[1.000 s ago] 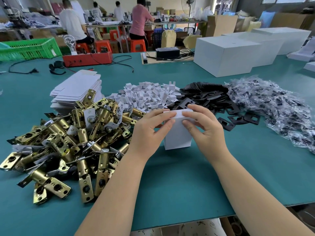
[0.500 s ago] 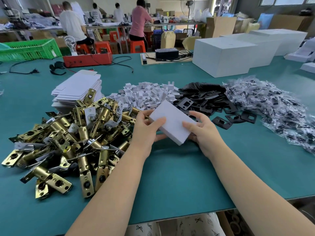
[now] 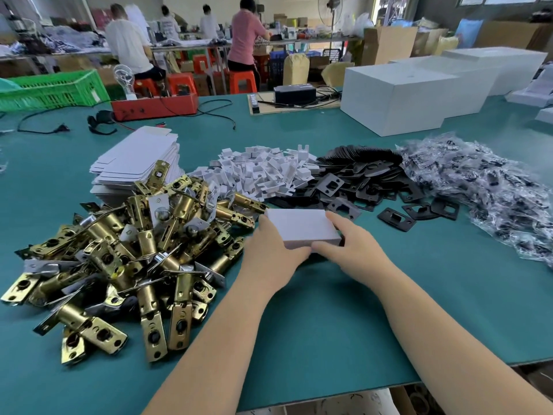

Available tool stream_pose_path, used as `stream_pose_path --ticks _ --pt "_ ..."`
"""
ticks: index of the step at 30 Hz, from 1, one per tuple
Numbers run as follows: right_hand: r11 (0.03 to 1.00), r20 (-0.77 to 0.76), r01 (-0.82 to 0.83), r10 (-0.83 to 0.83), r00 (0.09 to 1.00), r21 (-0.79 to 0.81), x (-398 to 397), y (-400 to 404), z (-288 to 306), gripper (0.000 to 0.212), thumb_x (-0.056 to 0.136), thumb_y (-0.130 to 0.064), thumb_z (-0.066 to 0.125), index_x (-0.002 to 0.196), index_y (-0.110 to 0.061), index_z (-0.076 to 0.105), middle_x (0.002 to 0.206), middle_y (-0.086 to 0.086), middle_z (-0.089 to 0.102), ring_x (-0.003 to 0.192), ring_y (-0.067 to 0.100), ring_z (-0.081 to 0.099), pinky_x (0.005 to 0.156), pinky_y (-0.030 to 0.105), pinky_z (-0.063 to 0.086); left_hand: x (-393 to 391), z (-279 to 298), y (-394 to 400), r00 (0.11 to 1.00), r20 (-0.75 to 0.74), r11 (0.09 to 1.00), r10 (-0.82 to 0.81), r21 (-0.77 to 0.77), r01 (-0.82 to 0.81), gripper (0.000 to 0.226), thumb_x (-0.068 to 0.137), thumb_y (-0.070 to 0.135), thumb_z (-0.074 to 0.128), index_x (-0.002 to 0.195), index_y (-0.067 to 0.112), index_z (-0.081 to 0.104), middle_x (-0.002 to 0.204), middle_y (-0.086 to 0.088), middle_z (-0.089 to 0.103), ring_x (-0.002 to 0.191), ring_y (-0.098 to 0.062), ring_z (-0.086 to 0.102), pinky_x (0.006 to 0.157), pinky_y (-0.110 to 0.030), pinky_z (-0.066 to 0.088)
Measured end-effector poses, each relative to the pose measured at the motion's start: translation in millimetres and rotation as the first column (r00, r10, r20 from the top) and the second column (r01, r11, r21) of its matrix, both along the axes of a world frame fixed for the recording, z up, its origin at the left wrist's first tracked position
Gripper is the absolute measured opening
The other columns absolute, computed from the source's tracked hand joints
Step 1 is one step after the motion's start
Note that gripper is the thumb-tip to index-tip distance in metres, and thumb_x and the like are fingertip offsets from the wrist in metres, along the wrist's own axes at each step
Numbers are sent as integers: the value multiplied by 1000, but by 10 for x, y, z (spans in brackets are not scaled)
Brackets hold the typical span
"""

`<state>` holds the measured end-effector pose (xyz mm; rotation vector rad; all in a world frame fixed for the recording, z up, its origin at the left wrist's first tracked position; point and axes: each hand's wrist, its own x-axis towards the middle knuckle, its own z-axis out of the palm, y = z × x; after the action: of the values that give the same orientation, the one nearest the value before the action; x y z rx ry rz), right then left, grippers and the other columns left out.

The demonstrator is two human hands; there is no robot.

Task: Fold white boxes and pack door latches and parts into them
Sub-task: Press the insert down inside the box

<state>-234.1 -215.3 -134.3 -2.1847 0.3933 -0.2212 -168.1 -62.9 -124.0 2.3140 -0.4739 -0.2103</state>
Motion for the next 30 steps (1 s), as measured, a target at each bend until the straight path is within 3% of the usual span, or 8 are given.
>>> stream_pose_path --ticks 2,3,7,11,16,19,23,30 --pt "997 -13 -41 40 999 -67 -8 -15 -9 72 85 -26 67 148 -26 32 143 -5 45 129 15 41 92 22 31 64 -8 37 984 172 946 -49 323 -10 73 81 54 64 139 17 41 131 -2 52 120 -25 48 98 -38 38" --pt "993 -11 -45 44 999 -113 -8 -13 -10 67 86 -24 67 145 -27 36 142 -5 46 128 14 42 91 20 30 71 -17 41 975 216 925 -57 379 -30 74 82 56 62 140 16 40 131 -4 52 119 -26 47 99 -37 36" --pt "967 55 39 -26 998 -253 31 -2 -27 49 87 -25 67 134 -26 52 134 -5 51 121 14 46 92 20 31 8 -38 -13 961 274 968 28 232 -95 78 85 42 69 142 4 31 130 -10 54 115 -29 48 92 -33 35" --pt "954 92 120 -99 991 -275 102 -37 -58 46 89 -24 64 134 -24 54 130 -2 51 114 16 51 93 24 35 41 -45 -57 956 292 991 -1 127 -38 56 90 36 64 138 15 48 132 -7 57 116 -27 50 90 -31 33" --pt "944 109 162 -136 985 -287 188 -65 -75 43 92 -20 60 135 -21 55 131 -5 53 114 15 50 94 23 35 112 -90 -98 954 300 997 16 73 -40 36 94 31 59 122 8 61 119 -13 62 108 -30 53 85 -33 35" --pt "934 100 159 -134 986 -320 233 -76 -88 42 96 -16 53 138 -19 51 138 -5 49 123 17 45 95 22 31 155 -124 -110 951 307 998 46 18 -54 33 93 29 60 116 6 64 113 -13 65 104 -29 54 74 -30 28" --pt "903 52 137 -127 991 -407 270 -74 -113 42 100 -13 40 142 -21 45 145 -3 43 125 26 38 100 32 33 183 -169 -119 951 305 999 43 -10 -42 32 94 26 60 119 6 64 116 -14 65 108 -29 55 83 -33 33" --pt "847 -78 38 -94 993 -530 243 -48 -103 51 101 -25 34 150 -24 24 153 -4 29 128 30 32 99 39 31 223 -183 -80 953 270 986 136 -128 -105 30 92 21 65 120 11 67 115 -7 68 108 -22 59 87 -22 35"
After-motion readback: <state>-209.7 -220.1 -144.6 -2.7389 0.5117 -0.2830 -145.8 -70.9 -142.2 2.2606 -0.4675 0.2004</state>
